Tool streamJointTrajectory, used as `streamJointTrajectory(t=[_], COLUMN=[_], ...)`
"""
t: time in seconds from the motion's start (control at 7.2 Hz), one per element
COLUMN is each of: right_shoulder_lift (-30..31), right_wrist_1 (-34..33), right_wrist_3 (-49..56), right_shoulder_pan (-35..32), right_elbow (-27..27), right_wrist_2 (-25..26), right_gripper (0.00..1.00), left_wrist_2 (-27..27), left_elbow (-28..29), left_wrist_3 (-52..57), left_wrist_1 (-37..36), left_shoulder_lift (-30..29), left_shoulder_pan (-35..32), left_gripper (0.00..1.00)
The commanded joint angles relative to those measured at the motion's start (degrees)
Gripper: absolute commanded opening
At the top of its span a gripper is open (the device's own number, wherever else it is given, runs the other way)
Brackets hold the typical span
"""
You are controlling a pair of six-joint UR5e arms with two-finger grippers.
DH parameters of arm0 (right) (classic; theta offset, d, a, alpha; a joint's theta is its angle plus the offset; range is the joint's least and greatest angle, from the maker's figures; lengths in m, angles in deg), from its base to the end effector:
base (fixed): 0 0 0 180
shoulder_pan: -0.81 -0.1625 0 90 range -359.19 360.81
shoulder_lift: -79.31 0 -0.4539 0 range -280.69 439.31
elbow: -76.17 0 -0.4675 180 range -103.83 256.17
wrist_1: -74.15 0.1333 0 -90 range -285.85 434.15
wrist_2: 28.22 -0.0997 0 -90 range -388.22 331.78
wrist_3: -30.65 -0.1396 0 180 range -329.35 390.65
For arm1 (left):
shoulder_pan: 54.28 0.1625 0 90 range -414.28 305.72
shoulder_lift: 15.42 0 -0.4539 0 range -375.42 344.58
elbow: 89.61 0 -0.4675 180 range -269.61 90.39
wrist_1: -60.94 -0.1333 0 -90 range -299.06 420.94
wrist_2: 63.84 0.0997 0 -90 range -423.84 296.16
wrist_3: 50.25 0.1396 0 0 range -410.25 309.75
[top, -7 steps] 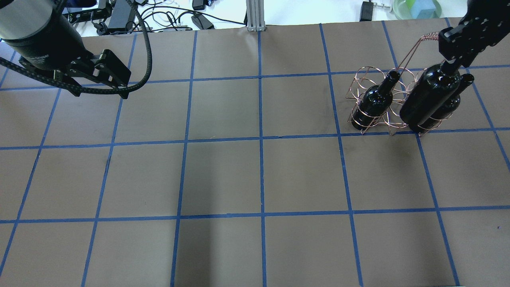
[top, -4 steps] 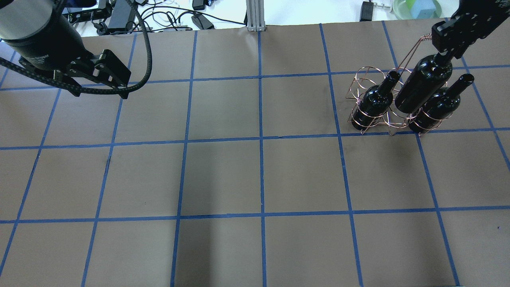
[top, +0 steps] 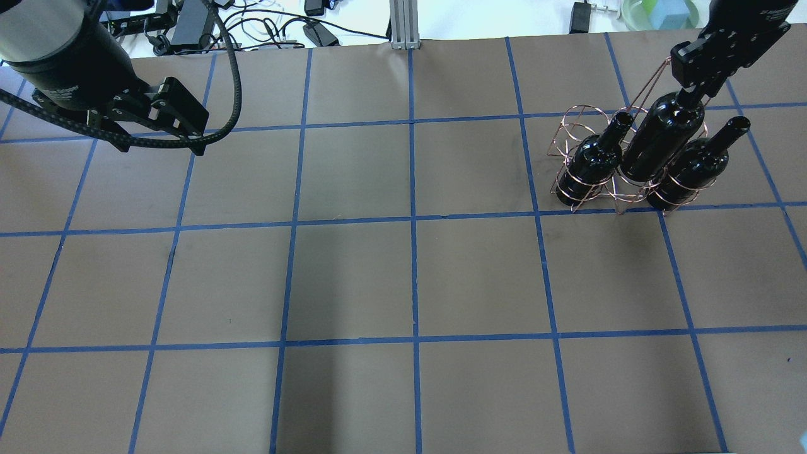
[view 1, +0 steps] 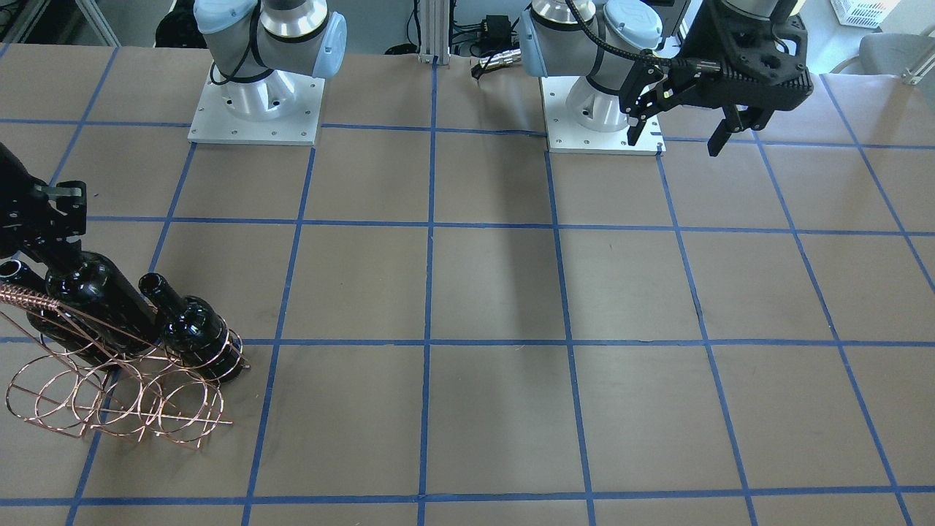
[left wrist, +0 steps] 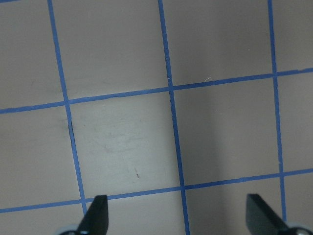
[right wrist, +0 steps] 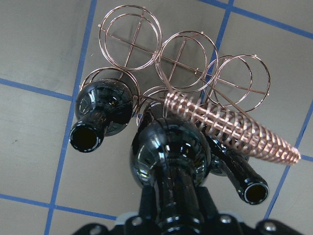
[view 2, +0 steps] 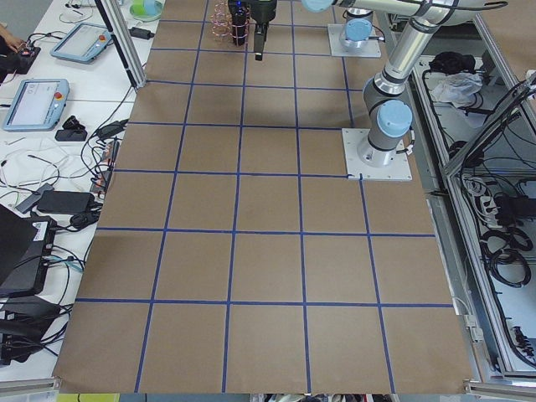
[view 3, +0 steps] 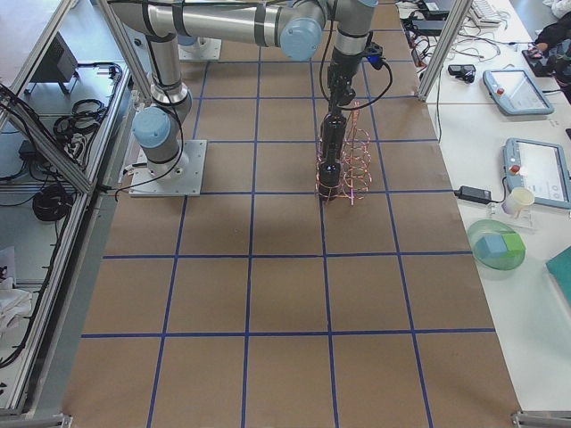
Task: Place wine into wine basket
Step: 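Tilt the bottle and lower it into the empty rack slot between bottles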
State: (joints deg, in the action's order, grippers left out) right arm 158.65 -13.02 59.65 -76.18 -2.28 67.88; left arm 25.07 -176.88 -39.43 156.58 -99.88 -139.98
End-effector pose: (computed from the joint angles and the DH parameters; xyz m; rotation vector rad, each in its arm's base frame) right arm -0.0301 -0.6564 0.4737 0.4273 -3.0224 -0.1065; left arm -0.0962 -0.5335 0.5467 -0.1786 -3.1228 0.0751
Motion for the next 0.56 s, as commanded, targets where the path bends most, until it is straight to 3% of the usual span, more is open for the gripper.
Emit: streamJointTrajectory(t=[0.0,0.42], right_shoulder_lift=[-0.32,-1.28], right_wrist_1=[-0.19,-0.28], right_wrist_3=[0.88,0.88], right_shoulder_pan=[0.00,0.00], right_elbow=[-0.03,-0.21], right_wrist_2=[-0.29,-0.47], right_gripper=[0.00,0.00], left_wrist_2=[-0.05,-0.05], left_elbow=[0.00,0.00], left_wrist_3=[-0.01,-0.01], left_wrist_1=[-0.01,0.08], left_shoulder_lift=[0.00,0.00], left_shoulder_pan=[0.09,0.00], left_gripper=[1.00,1.00])
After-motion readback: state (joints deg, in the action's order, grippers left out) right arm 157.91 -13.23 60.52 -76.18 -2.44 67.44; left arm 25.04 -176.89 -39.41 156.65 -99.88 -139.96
